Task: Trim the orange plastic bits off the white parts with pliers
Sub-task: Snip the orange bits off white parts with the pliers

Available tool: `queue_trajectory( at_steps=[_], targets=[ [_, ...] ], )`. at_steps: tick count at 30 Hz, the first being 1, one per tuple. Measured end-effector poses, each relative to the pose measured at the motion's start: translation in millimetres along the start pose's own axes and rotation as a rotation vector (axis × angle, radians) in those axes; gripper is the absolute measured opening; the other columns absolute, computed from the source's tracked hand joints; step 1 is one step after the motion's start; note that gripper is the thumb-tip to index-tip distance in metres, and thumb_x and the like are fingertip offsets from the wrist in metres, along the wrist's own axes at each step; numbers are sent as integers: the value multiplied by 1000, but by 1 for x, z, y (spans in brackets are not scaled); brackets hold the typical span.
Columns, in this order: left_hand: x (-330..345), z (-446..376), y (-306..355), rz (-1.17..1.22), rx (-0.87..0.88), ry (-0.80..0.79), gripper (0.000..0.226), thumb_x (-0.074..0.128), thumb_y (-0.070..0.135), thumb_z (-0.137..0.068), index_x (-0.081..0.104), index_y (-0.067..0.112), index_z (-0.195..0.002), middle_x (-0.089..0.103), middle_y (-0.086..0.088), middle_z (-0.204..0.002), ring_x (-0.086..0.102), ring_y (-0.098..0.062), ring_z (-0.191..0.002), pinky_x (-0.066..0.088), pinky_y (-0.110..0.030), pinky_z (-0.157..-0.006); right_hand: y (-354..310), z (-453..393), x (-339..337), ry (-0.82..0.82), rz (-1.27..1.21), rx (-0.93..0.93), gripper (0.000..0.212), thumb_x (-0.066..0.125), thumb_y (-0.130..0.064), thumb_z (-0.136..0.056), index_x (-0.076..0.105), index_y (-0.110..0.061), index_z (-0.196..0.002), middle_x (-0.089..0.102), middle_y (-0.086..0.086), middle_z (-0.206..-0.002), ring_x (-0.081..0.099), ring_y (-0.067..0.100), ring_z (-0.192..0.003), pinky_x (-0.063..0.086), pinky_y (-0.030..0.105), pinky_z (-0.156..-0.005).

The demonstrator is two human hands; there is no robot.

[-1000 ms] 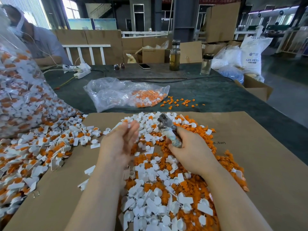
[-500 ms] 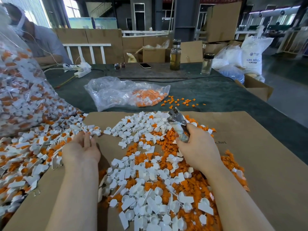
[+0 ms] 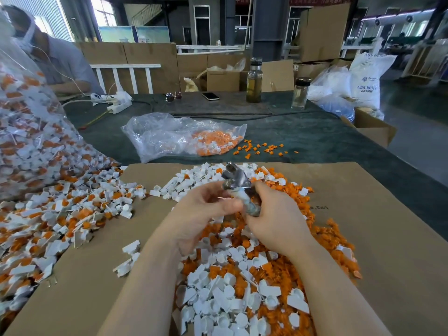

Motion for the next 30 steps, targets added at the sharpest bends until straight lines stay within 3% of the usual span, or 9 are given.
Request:
queue_trajectory(
  at_steps=[5, 9, 13, 16, 18, 20, 22, 26, 30],
  targets=[
    [6, -5, 3, 33, 89, -20, 53, 86, 25, -59, 71, 6, -106, 75, -15, -106, 70, -26, -99, 52, -28, -84, -10, 0, 5, -56, -85, -60, 25, 62, -31, -76, 39, -32, -86, 50, -15, -78, 49, 4, -68, 31, 19, -54],
    [1, -5, 9, 70, 136, 41, 41, 86, 29, -56, 77, 16, -93, 75, -13, -99, 71, -22, -92, 52, -31, -83, -11, -1, 6, -68, 1, -88, 40, 58, -39, -70, 42, -30, -106, 46, -13, -94, 42, 9, -86, 36, 28, -75],
    [-8, -4, 9, 131, 114, 130, 30, 88, 36, -56, 80, 26, -84, 78, -3, -95, 73, -18, -92, 53, -45, -94, -7, -1, 4, -31, -45, -43, 51, 56, -31, -87, 40, -33, -135, 53, -10, -123, 43, 7, -106, 37, 35, -98],
    [-19, -1, 14, -149, 140, 237, 48, 80, 59, -67, 75, 29, -103, 75, 11, -103, 69, -2, -95, 52, -29, -87, -3, 0, 0, 41, -100, -9, 34, 55, -28, -92, 47, -35, -124, 56, -17, -106, 53, 0, -92, 47, 21, -77],
    [-37, -3, 15, -419, 136, 372, 48, 67, 60, -82, 64, 33, -122, 66, 16, -116, 60, 6, -100, 47, -19, -81, 7, -1, -1, 62, -66, 55, 22, 55, -27, -93, 49, -33, -112, 53, -21, -89, 55, -1, -77, 44, 17, -60],
    [-58, -3, 9, -717, 42, 523, 50, 61, 49, -93, 53, 28, -137, 55, 2, -134, 52, -11, -120, 47, -32, -96, 18, -2, -2, 71, -13, 127, 12, 56, -26, -92, 48, -29, -100, 53, -17, -80, 54, 2, -69, 43, 20, -54],
    [-73, -3, 2, -977, -85, 596, 57, 58, 41, -97, 42, 19, -147, 42, -12, -149, 38, -31, -137, 34, -46, -111, 26, -4, -1, 64, 27, 184, 10, 57, -27, -91, 48, -27, -95, 53, -13, -78, 53, 4, -69, 45, 23, -55],
    [-76, -9, -17, -1123, -221, 491, 55, 46, 24, -100, 31, 13, -152, 25, -16, -160, 26, -35, -146, 27, -50, -119, 36, -4, 6, 26, 90, 269, 18, 59, -29, -89, 54, -22, -106, 53, -9, -83, 54, 11, -75, 48, 26, -62],
    [-61, -14, -18, -1021, -155, 389, 39, 47, 14, -97, 48, 13, -136, 46, -9, -143, 51, -29, -124, 45, -40, -103, 42, -2, 6, 23, 125, 319, 33, 62, -31, -89, 54, -20, -119, 50, -8, -88, 54, 14, -80, 47, 25, -64]
  ],
)
Point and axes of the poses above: each hand's wrist, its own z-axis away from the middle knuckle, its own x-axis out of the palm, y = z × x, the point moved 10 cm from there along -z, towards the middle knuckle
